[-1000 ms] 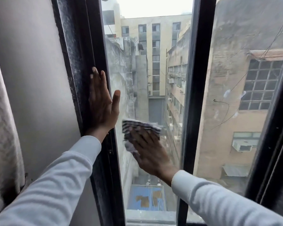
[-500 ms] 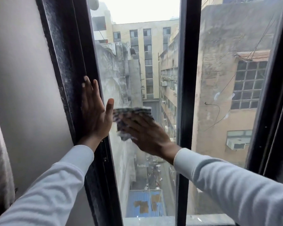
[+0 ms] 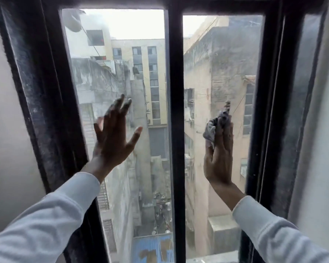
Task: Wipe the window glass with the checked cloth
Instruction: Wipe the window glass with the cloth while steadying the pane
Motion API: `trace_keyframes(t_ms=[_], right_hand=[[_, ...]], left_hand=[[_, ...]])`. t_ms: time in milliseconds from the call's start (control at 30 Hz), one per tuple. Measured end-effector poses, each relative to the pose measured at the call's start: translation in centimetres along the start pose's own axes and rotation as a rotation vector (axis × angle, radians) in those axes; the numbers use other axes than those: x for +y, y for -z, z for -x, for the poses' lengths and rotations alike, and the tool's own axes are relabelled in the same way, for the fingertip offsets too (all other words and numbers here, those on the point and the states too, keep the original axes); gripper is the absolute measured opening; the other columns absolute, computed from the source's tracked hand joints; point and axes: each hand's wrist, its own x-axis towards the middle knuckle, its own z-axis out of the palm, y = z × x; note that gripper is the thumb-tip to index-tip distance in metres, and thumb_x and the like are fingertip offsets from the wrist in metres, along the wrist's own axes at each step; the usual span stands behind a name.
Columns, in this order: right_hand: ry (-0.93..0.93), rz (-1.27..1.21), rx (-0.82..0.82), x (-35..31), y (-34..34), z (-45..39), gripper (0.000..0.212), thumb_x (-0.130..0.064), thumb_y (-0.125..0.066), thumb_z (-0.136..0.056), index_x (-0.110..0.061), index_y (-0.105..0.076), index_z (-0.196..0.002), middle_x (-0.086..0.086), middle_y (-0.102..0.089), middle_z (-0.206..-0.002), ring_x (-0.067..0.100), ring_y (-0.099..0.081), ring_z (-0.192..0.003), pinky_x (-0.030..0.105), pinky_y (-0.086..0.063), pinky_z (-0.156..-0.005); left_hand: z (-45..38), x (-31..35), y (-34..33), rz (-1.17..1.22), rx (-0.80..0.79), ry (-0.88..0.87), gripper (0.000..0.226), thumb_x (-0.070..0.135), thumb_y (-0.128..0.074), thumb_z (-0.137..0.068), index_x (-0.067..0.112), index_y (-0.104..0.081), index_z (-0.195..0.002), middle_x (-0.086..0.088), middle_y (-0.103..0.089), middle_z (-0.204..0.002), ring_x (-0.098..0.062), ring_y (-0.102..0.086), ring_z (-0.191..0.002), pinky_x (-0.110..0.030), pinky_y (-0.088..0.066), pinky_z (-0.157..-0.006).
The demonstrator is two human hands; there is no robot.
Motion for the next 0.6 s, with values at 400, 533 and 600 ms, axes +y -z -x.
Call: trace_keyframes(t_ms=[400, 533, 600], right_hand=[[0.474, 0.375, -0.373, 5.6, -3.9, -2.3, 0.062, -0.051, -0.019, -0.112, -0.021, -0.04, -0.163, 0.001, -0.026, -0.178, 0.028, -0.009, -0.168, 0.056, -0.011, -0.131], [0.208, 0.328, -0.107, 5.6, -4.1, -8.5, 0.06, -0.04, -0.02, -0.114, -0.014, -0.041, -0.163, 0.01, -0.038, -0.174, 0.037, -0.028, -0.164, 0.058, -0.015, -0.133], [-0.117, 0.236, 0.049, 7.1, -4.1, -4.1, 0.058, -0.038, -0.02, -0.114, -0.015, -0.032, -0.166, 0.011, -0.034, -0.175, 0.04, -0.029, -0.162, 0.063, -0.019, -0.13]], left_hand=[[-4.3, 8.8, -6.0, -0.364, -0.207, -0.3, 0.155, 0.104, -0.047, -0.064, 0.009, 0.008, -0.174, -0.007, 0.014, -0.184, -0.022, 0.005, -0.172, -0.052, 0.003, -0.134], [-4.4, 9.1, -6.2, -0.423, -0.24, -0.284, 0.163, 0.107, -0.044, -0.058, 0.007, 0.019, -0.171, -0.009, 0.024, -0.182, -0.024, 0.012, -0.172, -0.055, 0.007, -0.134], [-4.4, 9.5, -6.2, -0.444, -0.278, -0.263, 0.17, 0.108, -0.044, -0.052, 0.007, 0.028, -0.168, -0.009, 0.036, -0.177, -0.025, 0.021, -0.17, -0.055, 0.015, -0.133]])
